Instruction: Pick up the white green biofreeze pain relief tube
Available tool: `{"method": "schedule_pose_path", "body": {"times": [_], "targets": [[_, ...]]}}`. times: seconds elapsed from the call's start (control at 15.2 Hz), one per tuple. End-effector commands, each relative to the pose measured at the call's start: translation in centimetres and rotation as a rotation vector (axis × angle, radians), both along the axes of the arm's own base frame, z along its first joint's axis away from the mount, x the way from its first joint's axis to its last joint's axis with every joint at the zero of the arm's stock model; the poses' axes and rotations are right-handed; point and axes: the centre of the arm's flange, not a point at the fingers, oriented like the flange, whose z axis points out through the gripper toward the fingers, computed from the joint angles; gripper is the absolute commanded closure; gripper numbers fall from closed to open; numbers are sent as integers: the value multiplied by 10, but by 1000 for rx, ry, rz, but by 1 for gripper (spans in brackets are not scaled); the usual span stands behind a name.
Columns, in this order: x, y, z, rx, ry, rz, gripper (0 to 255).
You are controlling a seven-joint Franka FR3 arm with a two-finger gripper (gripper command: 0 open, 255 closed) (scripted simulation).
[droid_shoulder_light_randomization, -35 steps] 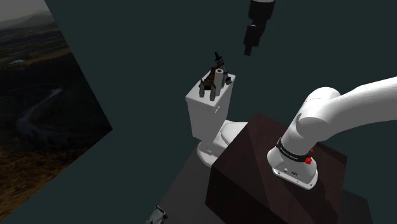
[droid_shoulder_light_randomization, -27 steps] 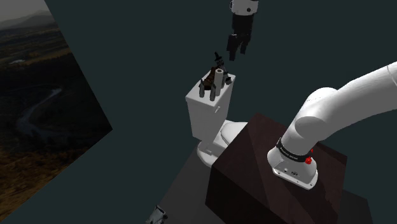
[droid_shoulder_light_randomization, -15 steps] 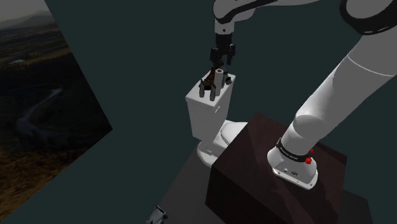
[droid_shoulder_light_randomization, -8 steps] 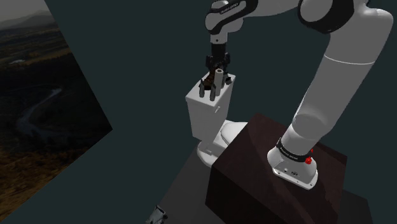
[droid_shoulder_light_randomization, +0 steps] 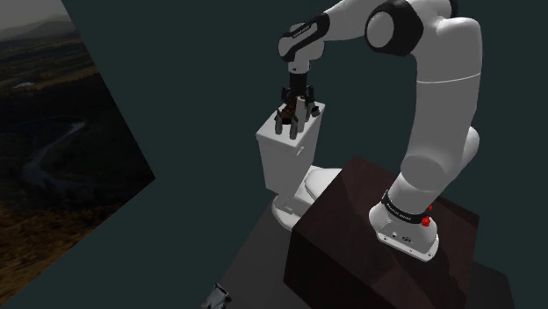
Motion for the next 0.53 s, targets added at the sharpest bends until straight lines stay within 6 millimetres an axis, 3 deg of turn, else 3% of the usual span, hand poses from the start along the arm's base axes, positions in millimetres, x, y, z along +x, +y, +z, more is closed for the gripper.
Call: {"method": "schedule_pose_path", "body": {"times": [0.0, 0.26, 0.46], "targets": [[10, -17, -24, 8, 15, -41, 0], [26, -49, -67, 24, 45, -120, 0], [26, -49, -83, 24, 45, -120, 0]]}}
